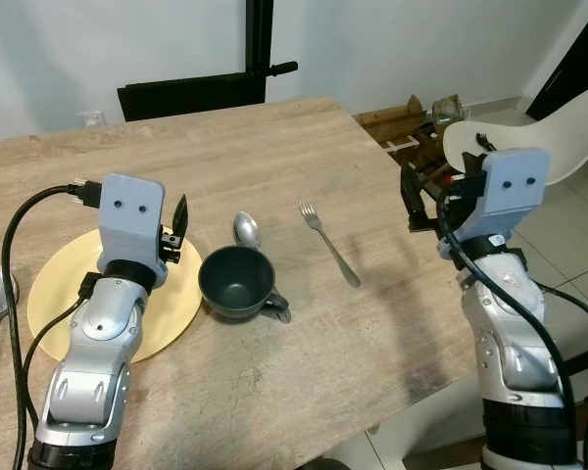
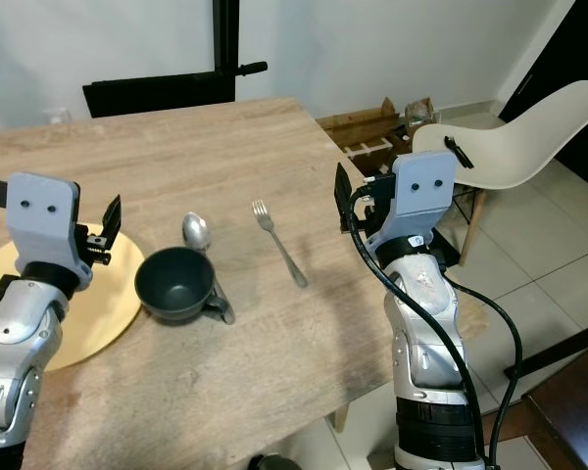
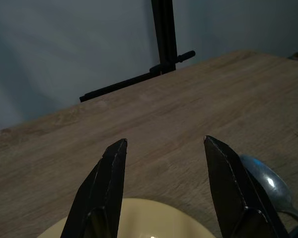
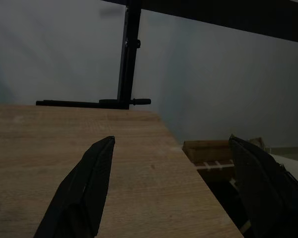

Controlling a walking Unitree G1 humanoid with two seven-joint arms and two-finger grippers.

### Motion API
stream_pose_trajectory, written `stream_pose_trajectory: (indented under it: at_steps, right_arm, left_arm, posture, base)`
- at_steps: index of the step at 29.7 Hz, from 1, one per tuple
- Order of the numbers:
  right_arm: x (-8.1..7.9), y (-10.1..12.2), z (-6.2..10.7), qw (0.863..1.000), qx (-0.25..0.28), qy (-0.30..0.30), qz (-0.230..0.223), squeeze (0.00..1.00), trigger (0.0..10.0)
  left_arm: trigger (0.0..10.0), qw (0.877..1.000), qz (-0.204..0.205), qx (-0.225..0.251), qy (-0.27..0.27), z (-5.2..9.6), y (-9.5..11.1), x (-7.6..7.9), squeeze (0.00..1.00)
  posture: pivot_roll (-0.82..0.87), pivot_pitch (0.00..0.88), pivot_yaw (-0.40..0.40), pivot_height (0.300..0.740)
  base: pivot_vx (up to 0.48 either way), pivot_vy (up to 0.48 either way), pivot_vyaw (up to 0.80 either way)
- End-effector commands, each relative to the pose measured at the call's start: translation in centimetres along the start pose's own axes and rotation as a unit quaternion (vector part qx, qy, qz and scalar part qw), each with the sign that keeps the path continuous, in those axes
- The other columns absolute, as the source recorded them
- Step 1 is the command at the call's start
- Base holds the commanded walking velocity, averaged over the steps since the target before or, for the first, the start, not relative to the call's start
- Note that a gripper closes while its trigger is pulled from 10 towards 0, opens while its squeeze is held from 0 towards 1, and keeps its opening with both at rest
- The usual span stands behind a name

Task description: Setting the table

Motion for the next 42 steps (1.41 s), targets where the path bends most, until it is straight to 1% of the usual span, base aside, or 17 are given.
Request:
stream_pose_trajectory:
  at_steps: [1,13,42]
  right_arm:
    - [0.36,-0.46,0.19,1.0,-0.007,-0.006,0.002,0.0,10.0]
    - [0.43,-0.55,0.14,1.0,-0.008,-0.006,0.004,0.0,10.0]
    - [0.41,-0.7,-0.03,1.0,-0.006,-0.008,0.001,0.0,10.0]
  left_arm:
    - [10.0,1.0,-0.001,-0.001,-0.005,-0.04,-0.23,0.41,0.14]
    - [10.0,1.0,0.002,0.006,-0.012,-0.31,-0.03,0.72,0.14]
    - [10.0,1.0,-0.001,0.009,-0.008,-0.41,0.07,0.36,0.14]
  posture:
    - [-0.1,0.0,-0.032,0.74]
    - [-0.1,0.0,-0.029,0.74]
    - [-0.09,0.0,-0.029,0.74]
  base:
    - [0.0,0.0,0.0]
    - [-0.332,0.0,0.0]
    - [-0.347,0.0,0.0]
Point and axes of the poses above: a point about 5 cm out from each wrist's last joint towards the gripper, its own z axis pointing back from the gripper into the wrist, its own y axis along the axis of the wrist's last joint, x = y × z, the point moved 5 cm from there along -z, pointing out of the wrist towards the gripper, and after that the axes turned 3 degrees about -z, right-handed, at the moved point
